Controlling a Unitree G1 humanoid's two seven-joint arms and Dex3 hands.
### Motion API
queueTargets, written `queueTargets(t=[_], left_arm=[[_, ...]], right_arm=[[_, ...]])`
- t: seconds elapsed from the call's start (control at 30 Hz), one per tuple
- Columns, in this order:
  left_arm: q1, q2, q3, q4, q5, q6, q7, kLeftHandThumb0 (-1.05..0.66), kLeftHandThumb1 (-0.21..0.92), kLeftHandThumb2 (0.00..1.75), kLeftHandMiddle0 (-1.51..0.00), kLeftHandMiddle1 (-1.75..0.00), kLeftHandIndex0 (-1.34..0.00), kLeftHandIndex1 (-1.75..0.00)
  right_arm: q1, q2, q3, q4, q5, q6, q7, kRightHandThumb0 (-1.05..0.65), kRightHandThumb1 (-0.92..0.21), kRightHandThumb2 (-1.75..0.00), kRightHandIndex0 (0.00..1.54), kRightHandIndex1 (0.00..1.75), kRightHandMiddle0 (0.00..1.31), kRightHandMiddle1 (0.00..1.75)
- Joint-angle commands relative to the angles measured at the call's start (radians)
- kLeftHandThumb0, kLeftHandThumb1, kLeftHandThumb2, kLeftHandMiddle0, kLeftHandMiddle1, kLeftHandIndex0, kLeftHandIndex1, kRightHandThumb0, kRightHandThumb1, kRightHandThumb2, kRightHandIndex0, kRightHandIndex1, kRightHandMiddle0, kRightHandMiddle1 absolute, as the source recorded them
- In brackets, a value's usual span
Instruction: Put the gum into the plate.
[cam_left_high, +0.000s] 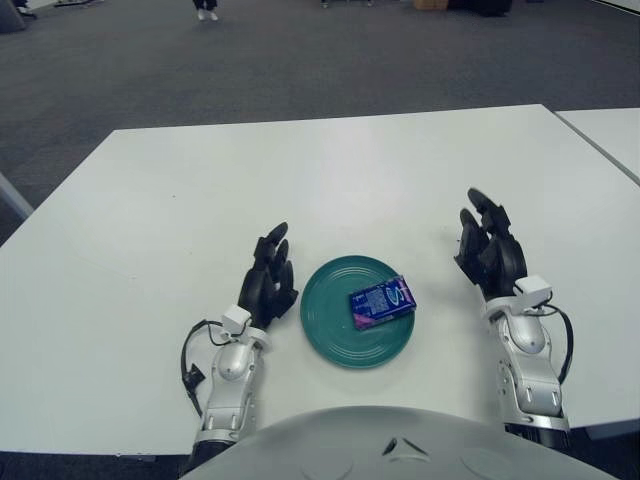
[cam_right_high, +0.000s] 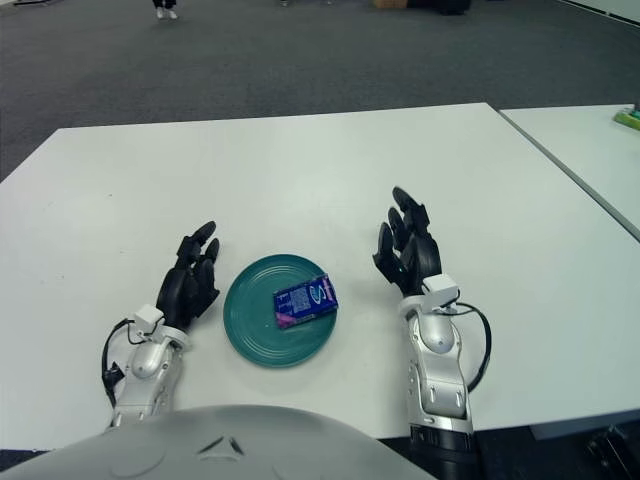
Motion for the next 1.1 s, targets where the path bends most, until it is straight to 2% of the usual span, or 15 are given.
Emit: queueTargets(t=[0.0,0.2,0.33,0.5,0.6,0.7,1.07], left_arm=[[0.075,0.006,0.009,-0.120,0.040,0.103,0.054,-0.78,0.92,0.75,-0.47,-0.09,-0.06,-0.90],[0.088,-0.030,0.007,-0.139,0.083,0.132,0.136,-0.69,0.92,0.77,-0.53,-0.12,-0.11,-0.93],[0.075,-0.050,0.011,-0.054,0.095,0.054,0.179,-0.67,0.92,0.78,-0.57,-0.14,-0.13,-0.94],[0.086,-0.061,0.010,-0.021,0.093,-0.004,0.204,-0.67,0.92,0.76,-0.60,-0.20,-0.15,-0.97],[0.092,-0.065,0.008,-0.007,0.093,-0.030,0.211,-0.68,0.92,0.75,-0.50,-0.46,-0.16,-1.02],[0.102,-0.075,0.007,0.003,0.091,-0.067,0.220,-0.69,0.92,0.75,-0.46,-0.59,-0.17,-1.05],[0.116,-0.071,0.003,0.036,0.111,-0.118,0.225,-0.73,0.92,0.75,-0.43,-0.77,-0.18,-1.11]], right_arm=[[0.008,-0.011,0.000,0.032,0.000,0.039,0.006,-0.93,-0.92,-0.87,0.28,0.02,0.00,0.78],[0.065,-0.001,0.037,0.051,-0.035,0.067,-0.008,-0.84,-0.92,-0.84,0.33,0.03,0.00,0.83],[0.128,0.015,0.081,0.029,-0.046,0.092,-0.008,-0.80,-0.92,-0.83,0.36,0.03,0.00,0.78],[0.146,0.016,0.087,0.023,-0.042,0.110,-0.018,-0.76,-0.92,-0.82,0.39,0.04,0.00,0.74],[0.153,0.017,0.086,0.026,-0.043,0.112,-0.021,-0.75,-0.92,-0.82,0.40,0.04,0.00,0.74],[0.152,0.018,0.085,0.045,-0.045,0.115,-0.025,-0.73,-0.92,-0.81,0.42,0.04,0.00,0.73],[0.161,0.026,0.101,0.098,-0.052,0.077,-0.028,-0.69,-0.92,-0.81,0.39,0.01,0.00,0.68]])
